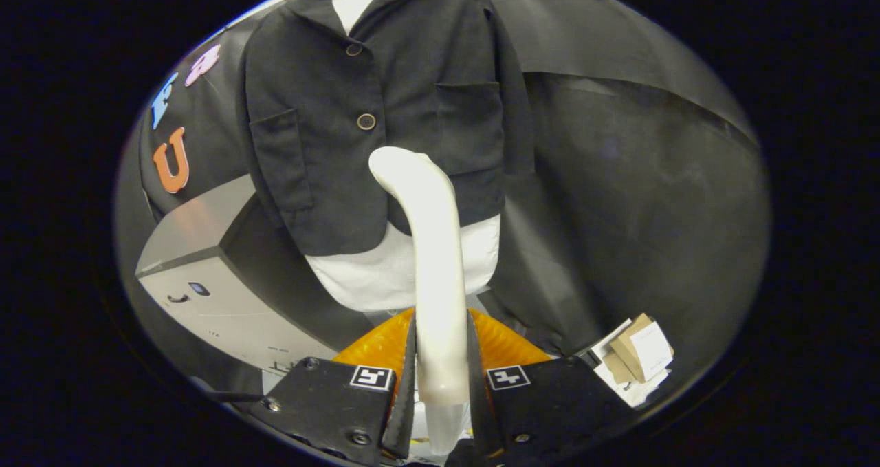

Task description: Iron the clothes twice with a garment steamer, once on the left side and once on the right side.

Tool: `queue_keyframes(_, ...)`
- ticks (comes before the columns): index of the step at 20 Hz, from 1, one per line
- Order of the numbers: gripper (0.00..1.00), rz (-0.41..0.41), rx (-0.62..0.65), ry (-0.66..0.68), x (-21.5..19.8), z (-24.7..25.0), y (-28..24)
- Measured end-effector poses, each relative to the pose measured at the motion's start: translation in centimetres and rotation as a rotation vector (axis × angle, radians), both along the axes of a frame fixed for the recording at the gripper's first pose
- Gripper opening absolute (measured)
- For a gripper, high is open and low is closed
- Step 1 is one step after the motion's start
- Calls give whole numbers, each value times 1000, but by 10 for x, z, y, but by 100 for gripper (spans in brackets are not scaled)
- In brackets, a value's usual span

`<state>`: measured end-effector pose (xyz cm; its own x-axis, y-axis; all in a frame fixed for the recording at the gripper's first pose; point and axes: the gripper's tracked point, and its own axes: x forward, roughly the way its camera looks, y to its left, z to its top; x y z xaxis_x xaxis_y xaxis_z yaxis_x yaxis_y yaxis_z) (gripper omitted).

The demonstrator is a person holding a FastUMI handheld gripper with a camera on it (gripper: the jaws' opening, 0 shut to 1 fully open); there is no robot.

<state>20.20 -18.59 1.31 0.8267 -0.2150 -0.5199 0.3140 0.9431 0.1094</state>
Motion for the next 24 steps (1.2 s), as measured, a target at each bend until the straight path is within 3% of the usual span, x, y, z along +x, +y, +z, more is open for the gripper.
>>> queue_keyframes(5, 37, 38, 1, -24, -46, -4, 31)
queue_keyframes(16, 37, 252, -27, -12, -145, -27, 167)
queue_keyframes(24, 37, 381, -46, 42, -187, -65, 238)
